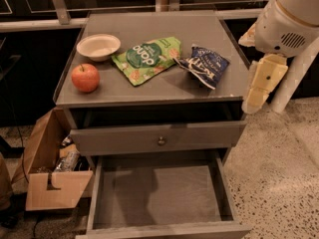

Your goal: Place blue chip bag into middle drawer

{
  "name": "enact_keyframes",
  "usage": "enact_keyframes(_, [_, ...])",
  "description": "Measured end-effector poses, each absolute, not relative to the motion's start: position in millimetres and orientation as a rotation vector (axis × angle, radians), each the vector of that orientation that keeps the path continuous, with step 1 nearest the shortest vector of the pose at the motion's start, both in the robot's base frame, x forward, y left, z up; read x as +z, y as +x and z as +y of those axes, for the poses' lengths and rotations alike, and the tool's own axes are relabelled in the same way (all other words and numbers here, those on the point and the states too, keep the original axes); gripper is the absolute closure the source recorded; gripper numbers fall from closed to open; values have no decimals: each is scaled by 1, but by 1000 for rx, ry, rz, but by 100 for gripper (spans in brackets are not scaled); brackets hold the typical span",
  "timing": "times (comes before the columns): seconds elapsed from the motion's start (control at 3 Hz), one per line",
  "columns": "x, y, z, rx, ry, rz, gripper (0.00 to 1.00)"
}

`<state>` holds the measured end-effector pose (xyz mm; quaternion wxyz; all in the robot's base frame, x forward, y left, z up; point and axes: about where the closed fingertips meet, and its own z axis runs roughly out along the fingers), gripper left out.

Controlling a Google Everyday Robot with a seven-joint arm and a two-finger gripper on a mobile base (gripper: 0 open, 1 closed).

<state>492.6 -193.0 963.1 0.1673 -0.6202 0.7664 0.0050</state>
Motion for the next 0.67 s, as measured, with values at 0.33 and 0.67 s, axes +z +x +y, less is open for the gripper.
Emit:
enact_keyframes(0.33, [963,494,-192,17,-1766,2177,0])
enact_keyframes(0.67, [962,500,-187,32,-1758,2153,0])
